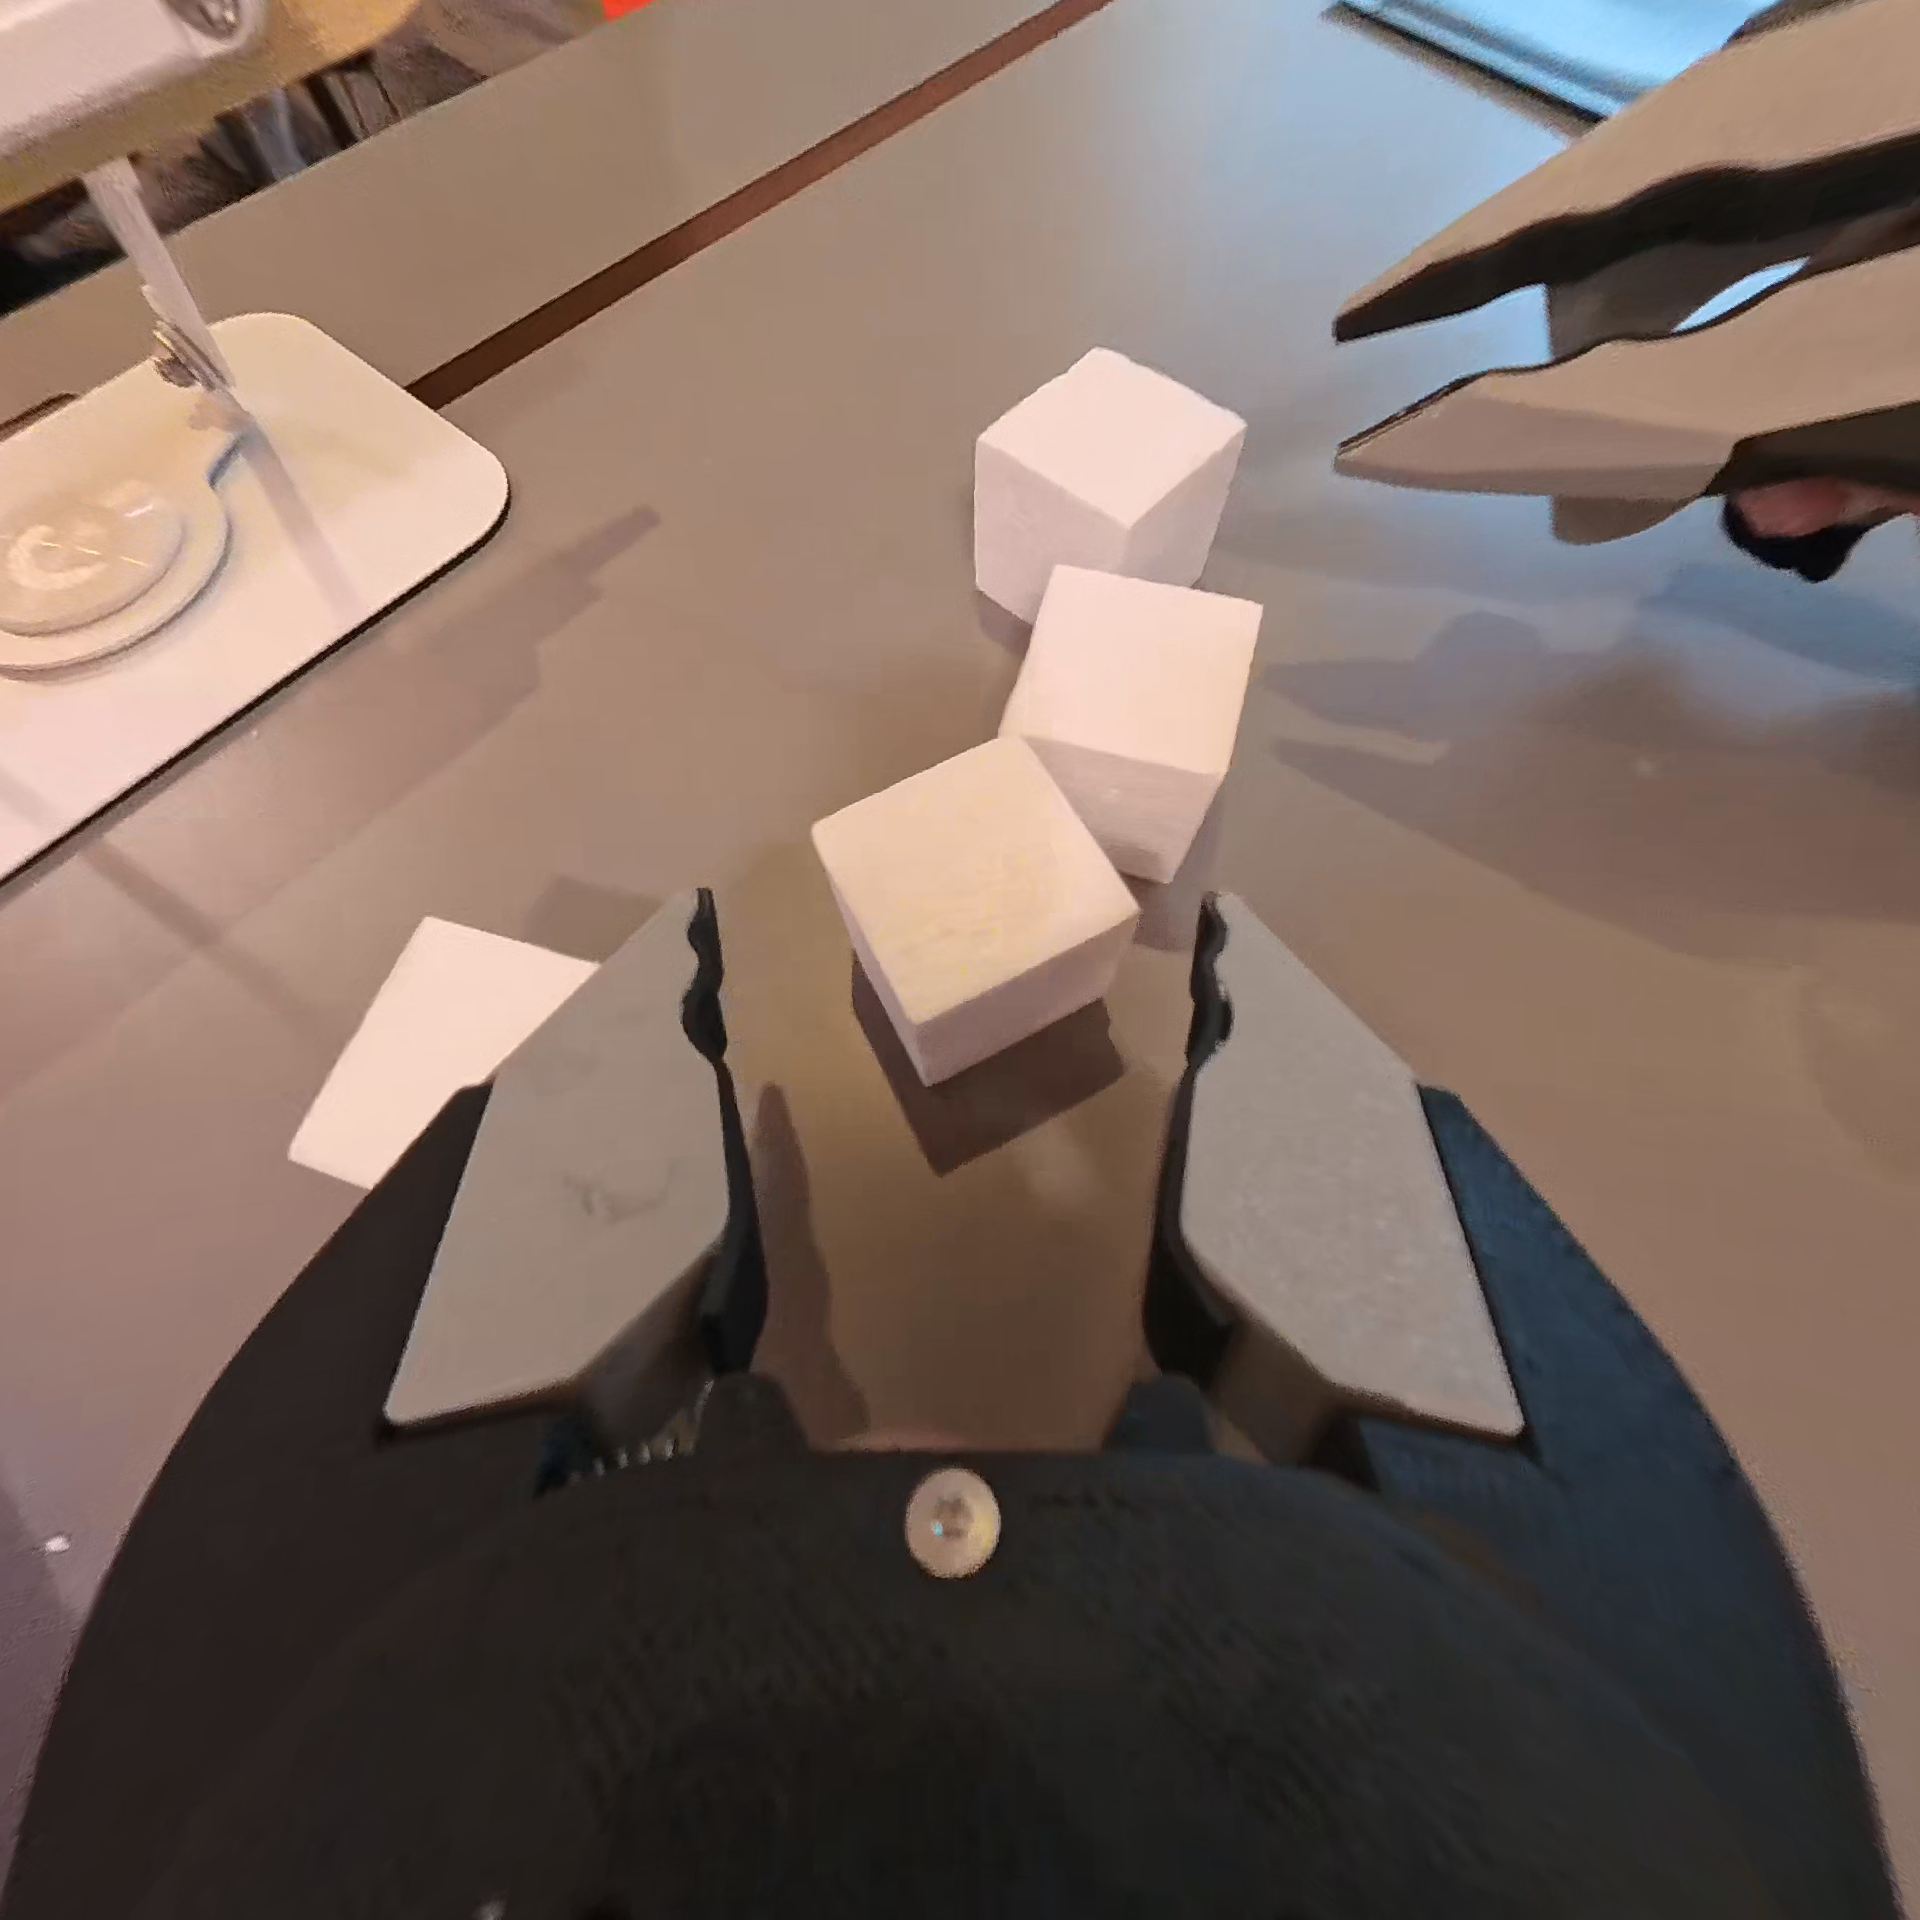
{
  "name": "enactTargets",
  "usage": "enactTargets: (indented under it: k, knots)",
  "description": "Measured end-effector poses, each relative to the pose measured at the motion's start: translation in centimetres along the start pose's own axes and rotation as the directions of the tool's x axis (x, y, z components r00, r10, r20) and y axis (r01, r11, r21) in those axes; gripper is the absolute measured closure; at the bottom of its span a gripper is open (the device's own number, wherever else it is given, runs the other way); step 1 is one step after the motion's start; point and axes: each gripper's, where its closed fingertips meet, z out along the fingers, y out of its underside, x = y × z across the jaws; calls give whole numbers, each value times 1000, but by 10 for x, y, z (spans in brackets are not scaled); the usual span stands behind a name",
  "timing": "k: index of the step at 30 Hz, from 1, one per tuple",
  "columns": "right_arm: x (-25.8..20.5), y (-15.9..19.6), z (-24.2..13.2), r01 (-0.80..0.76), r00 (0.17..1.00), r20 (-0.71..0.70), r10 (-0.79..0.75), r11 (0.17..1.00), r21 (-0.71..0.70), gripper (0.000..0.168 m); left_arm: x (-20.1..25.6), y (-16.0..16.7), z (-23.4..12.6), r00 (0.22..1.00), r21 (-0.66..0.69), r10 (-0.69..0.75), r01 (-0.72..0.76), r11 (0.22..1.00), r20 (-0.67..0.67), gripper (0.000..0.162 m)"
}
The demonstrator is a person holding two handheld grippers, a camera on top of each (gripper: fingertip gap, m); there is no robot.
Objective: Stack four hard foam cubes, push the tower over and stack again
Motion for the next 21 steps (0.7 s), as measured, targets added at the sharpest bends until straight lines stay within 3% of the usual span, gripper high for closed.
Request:
enactTargets:
  k: [9, 12, 21]
  knots:
    - [-3, 0, 1, 7, 1000, 12, -7, 1000, -2, 145, 4, 23, 22, 997, -120, 52, -46, 992, 51, 78]
    - [-3, 0, 0, 9, 1000, 12, -9, 1000, -3, 145, 5, 31, 24, 999, -157, 46, -41, 987, 25, 102]
    - [4, 10, 4, -33, 999, -16, 32, 998, -46, 136, 1, 36, 18, 999, -182, 42, -41, 982, 0, 103]
